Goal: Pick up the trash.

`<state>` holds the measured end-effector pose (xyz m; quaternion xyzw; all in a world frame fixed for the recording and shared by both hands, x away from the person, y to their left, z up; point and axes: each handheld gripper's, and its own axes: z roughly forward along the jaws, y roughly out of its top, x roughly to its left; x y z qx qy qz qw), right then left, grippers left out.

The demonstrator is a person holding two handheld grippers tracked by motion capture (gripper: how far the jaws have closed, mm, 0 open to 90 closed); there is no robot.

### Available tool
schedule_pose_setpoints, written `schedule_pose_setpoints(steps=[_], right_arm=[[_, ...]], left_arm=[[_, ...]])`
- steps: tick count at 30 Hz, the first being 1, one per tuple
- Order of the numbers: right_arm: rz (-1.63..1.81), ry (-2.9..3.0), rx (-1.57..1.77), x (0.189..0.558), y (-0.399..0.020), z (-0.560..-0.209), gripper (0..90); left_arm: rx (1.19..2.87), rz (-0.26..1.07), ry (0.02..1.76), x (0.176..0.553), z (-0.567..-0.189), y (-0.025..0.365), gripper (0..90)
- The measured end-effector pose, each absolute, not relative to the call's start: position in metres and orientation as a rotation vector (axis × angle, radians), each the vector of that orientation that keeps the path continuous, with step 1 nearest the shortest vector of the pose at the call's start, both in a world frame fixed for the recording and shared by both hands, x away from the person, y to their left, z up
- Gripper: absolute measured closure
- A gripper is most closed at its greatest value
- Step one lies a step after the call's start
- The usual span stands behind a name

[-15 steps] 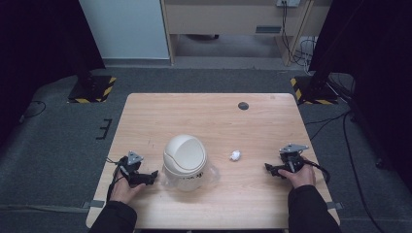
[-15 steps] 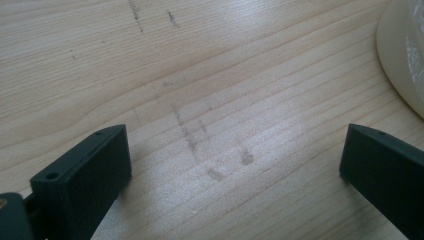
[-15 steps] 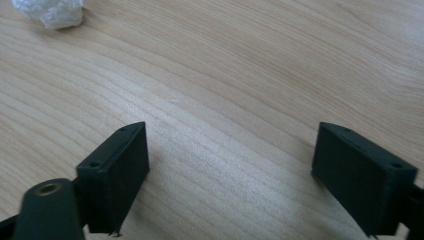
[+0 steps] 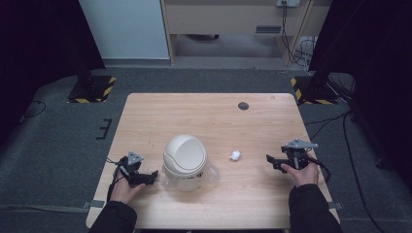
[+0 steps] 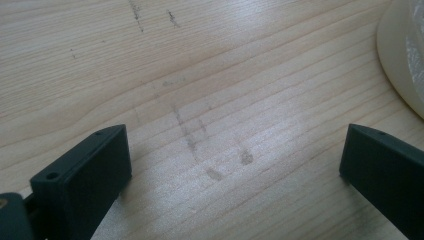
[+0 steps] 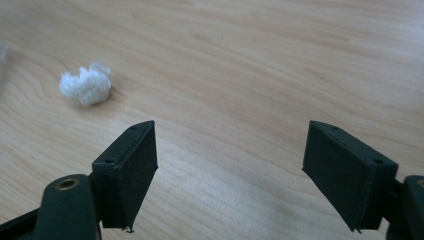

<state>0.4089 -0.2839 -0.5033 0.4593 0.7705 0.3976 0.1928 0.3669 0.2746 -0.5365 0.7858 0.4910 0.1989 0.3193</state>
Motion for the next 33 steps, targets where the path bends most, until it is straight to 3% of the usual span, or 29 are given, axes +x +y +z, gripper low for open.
schedule_pose_setpoints(steps=[33], right_arm=[[1.467,1.891,1.147,0.392,-0.274,-0.417,18.0]], left_arm=[[2.066,0.523,1.291,0.367,-0.536,0.275,0.0]])
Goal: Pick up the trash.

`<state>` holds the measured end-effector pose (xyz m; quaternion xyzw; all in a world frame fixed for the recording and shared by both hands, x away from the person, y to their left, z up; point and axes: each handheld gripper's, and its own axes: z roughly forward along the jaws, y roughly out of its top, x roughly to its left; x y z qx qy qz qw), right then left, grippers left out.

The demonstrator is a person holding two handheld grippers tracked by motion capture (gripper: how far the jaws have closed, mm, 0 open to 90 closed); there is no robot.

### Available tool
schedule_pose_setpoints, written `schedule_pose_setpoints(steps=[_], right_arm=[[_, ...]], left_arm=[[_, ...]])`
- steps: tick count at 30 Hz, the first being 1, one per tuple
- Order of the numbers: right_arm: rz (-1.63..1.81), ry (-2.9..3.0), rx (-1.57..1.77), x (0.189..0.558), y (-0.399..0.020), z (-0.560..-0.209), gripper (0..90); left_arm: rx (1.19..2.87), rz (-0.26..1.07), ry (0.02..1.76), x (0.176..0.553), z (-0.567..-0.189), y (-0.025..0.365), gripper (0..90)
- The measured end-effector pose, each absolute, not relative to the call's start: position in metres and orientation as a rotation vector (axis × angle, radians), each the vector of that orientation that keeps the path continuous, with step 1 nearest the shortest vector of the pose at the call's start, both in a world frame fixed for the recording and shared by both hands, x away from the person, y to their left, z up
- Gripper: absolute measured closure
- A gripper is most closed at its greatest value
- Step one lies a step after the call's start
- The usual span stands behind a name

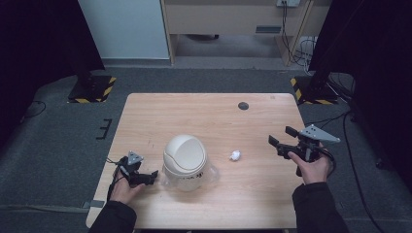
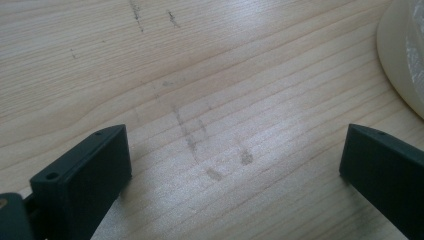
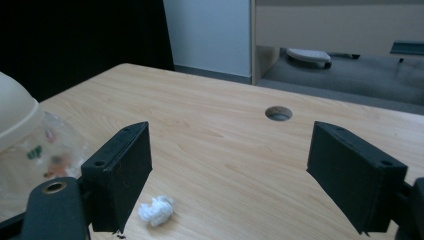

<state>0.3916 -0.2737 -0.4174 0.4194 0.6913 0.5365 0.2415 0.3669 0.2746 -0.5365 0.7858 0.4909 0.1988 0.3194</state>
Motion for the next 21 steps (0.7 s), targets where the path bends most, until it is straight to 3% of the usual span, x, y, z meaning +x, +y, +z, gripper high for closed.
schedule_pose_setpoints(steps=[21], right_arm=[[1.571,1.906,0.991,0.385,-0.246,-0.377,17.9]], left_arm=[[2.066,0.523,1.291,0.367,-0.536,0.275,0.0]])
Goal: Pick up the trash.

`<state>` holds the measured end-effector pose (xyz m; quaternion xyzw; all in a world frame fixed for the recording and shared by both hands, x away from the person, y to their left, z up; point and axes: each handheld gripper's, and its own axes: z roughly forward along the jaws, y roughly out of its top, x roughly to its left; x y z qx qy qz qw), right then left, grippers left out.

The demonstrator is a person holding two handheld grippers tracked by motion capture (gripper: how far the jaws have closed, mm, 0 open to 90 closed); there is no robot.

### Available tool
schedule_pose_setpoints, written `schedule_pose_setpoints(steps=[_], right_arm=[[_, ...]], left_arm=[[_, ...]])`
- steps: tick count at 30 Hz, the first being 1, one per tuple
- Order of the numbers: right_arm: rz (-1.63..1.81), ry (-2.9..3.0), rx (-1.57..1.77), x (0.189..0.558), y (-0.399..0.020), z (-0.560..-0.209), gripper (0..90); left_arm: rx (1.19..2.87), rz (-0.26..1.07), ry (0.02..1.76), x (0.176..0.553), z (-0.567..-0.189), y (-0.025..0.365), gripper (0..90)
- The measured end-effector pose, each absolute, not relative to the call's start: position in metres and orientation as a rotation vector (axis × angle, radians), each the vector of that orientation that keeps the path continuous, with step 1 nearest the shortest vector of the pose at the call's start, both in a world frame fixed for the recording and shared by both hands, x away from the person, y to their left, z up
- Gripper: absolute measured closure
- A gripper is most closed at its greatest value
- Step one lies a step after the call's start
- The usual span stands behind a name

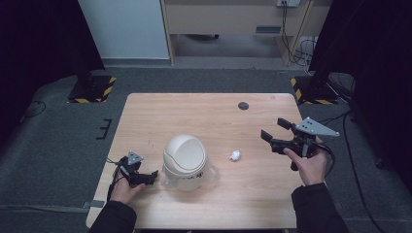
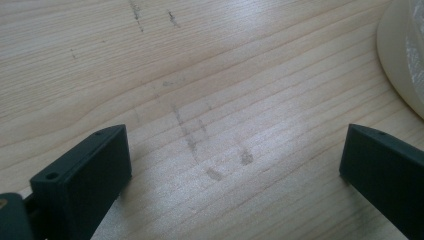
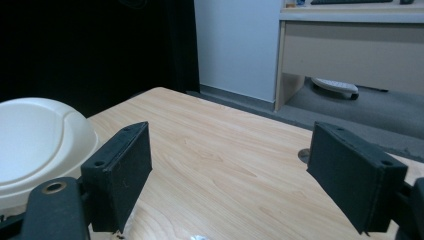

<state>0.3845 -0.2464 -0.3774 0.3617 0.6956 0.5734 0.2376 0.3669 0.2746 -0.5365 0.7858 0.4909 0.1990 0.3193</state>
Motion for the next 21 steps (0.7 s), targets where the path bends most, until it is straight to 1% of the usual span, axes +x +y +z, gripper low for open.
schedule_pose_setpoints(steps=[10,21], right_arm=[[1.597,1.931,0.945,0.385,-0.233,-0.366,18.0],[1.661,1.954,0.887,0.391,-0.209,-0.356,17.1]], left_arm=[[2.065,0.525,1.294,0.367,-0.536,0.274,0.0],[2.065,0.526,1.296,0.367,-0.536,0.274,0.0]])
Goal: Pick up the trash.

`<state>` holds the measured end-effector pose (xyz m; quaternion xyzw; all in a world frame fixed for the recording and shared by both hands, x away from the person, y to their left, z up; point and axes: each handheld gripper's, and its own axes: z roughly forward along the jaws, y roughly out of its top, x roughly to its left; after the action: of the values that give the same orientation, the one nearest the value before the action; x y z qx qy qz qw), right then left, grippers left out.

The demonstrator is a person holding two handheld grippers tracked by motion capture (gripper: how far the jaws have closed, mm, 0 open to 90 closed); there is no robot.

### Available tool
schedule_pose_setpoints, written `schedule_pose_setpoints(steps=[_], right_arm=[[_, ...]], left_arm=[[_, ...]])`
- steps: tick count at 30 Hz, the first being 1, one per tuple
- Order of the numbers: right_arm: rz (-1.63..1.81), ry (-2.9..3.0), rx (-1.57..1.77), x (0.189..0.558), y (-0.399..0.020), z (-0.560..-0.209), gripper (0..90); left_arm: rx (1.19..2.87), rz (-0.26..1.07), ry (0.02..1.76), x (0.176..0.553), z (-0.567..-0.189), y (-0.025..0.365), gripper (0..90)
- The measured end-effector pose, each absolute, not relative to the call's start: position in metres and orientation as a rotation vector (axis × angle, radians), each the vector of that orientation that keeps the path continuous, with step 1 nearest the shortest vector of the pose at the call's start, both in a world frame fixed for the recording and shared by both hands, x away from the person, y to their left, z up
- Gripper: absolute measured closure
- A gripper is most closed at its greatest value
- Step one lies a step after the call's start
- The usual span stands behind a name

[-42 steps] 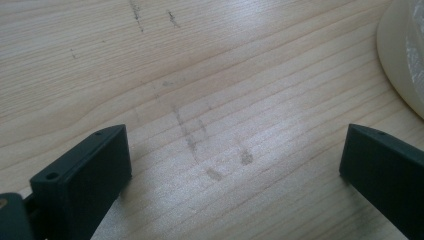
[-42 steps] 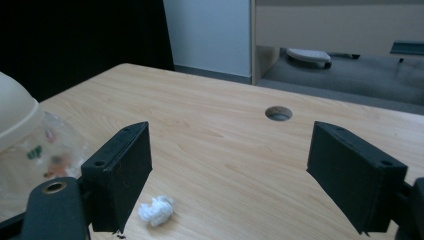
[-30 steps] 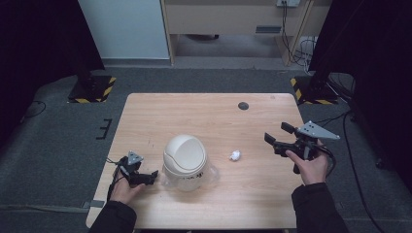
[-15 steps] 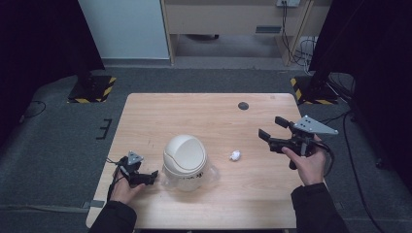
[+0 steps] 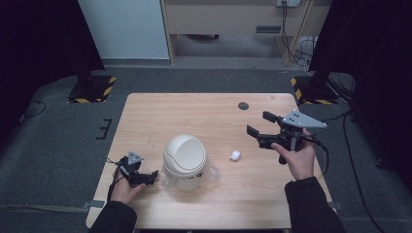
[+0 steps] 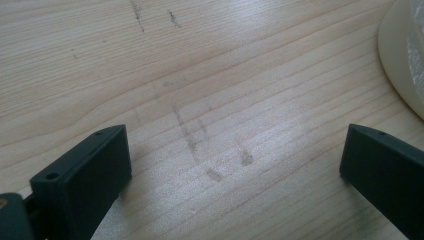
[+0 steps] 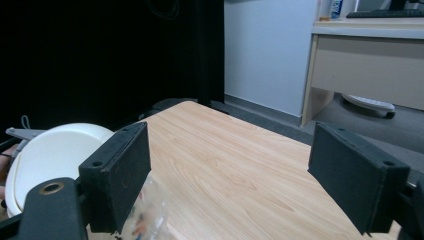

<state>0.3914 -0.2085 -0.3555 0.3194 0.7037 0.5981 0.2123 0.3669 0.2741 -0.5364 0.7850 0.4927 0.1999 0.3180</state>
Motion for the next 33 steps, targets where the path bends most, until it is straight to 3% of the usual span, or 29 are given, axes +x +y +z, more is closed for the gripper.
schedule_pose_setpoints(steps=[33], right_arm=[[1.711,2.125,0.729,0.397,-0.119,-0.355,16.3]], left_arm=[[2.061,0.527,1.302,0.368,-0.536,0.274,0.0]])
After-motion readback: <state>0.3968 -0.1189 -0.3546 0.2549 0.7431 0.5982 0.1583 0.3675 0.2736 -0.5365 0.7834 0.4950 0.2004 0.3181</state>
